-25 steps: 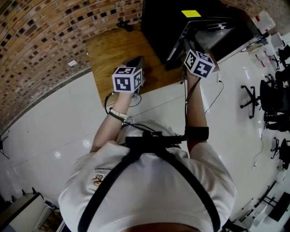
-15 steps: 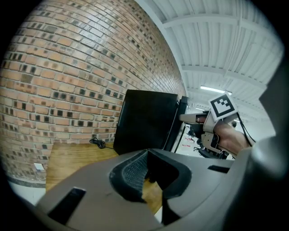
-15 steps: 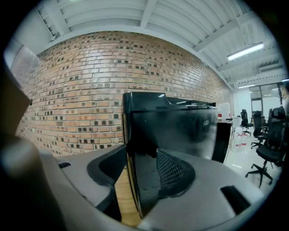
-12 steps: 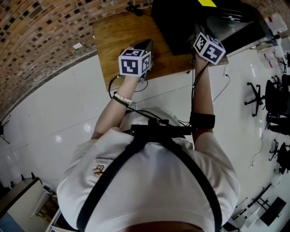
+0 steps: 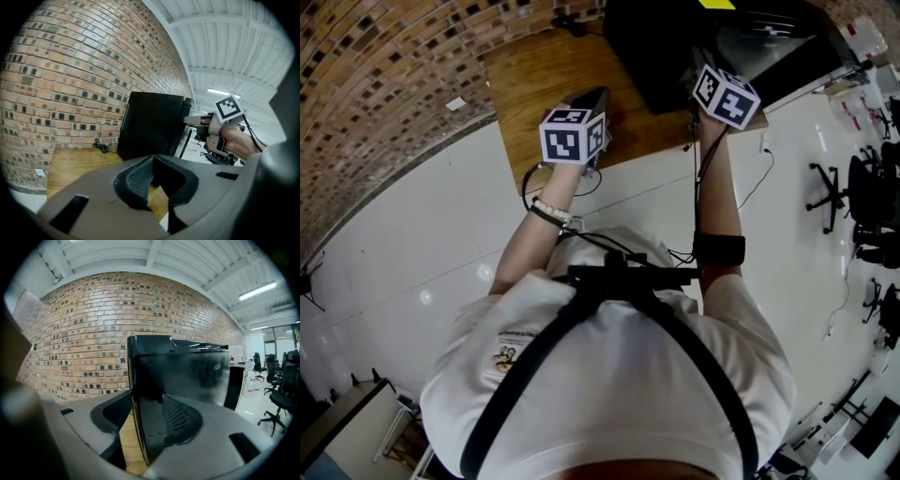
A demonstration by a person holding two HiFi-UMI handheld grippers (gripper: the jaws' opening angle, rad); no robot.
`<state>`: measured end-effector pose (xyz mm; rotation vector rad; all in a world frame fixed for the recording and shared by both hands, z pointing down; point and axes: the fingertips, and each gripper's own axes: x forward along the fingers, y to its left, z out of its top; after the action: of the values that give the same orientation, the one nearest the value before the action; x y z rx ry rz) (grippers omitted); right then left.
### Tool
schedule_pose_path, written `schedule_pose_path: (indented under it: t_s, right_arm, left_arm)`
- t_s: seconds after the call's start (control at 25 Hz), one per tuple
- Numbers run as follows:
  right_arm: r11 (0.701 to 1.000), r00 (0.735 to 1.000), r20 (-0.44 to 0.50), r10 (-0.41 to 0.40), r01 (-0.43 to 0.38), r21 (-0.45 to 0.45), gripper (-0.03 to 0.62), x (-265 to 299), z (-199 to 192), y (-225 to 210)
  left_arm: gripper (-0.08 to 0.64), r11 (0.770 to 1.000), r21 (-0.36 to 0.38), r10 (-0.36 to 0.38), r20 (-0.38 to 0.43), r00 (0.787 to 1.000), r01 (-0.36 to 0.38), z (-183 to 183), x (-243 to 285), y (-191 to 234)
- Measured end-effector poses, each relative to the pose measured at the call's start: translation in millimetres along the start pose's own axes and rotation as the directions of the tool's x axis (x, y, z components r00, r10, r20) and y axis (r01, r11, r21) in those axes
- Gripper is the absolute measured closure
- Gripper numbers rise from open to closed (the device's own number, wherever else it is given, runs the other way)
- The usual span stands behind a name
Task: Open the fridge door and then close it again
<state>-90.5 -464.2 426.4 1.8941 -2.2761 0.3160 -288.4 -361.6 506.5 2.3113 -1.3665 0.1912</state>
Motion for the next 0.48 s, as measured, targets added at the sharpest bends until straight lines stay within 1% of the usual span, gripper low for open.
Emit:
schedule_pose_path:
  t_s: [0.08,0.16,0.24,0.28,0.32,0.44,0.48]
  right_arm:
    - [1.000,1.000,-0.004,0.026,-0.026,-0.004,0.368,-2,-3,1]
    - [0.998,0.997,-0.030,0.066,-0.066,-0.002,0.382,-2,-11,2]
    - [0.995,0.992,-0.069,0.102,-0.101,0.024,0.382,-5,-25,0]
    - [0.993,0.991,-0.073,0.113,-0.111,0.036,0.389,-11,-31,-3]
    - [0.992,0.990,-0.068,0.120,-0.117,0.045,0.421,-19,-37,-5]
    - [0.991,0.991,-0.057,0.125,-0.121,0.061,0.437,-48,-55,-9]
    - [0.991,0.990,-0.058,0.126,-0.122,0.062,0.469,-58,-63,-10]
  left_arm:
    - [0.558,1.000,0.011,-0.008,-0.006,1.000,0.008,-4,0,-4]
    - [0.558,1.000,0.018,-0.016,-0.011,1.000,0.016,-8,-1,-10]
    - [0.558,0.999,0.030,-0.029,-0.020,0.999,0.029,-9,0,-19]
    - [0.558,0.998,0.040,-0.036,-0.024,0.999,0.037,-10,1,-25]
    - [0.558,0.998,0.052,-0.044,-0.029,0.999,0.046,-11,3,-32]
    - [0.558,0.994,0.083,-0.066,-0.043,0.997,0.069,-17,7,-47]
    - [0.558,0.993,0.089,-0.073,-0.051,0.996,0.077,-20,8,-52]
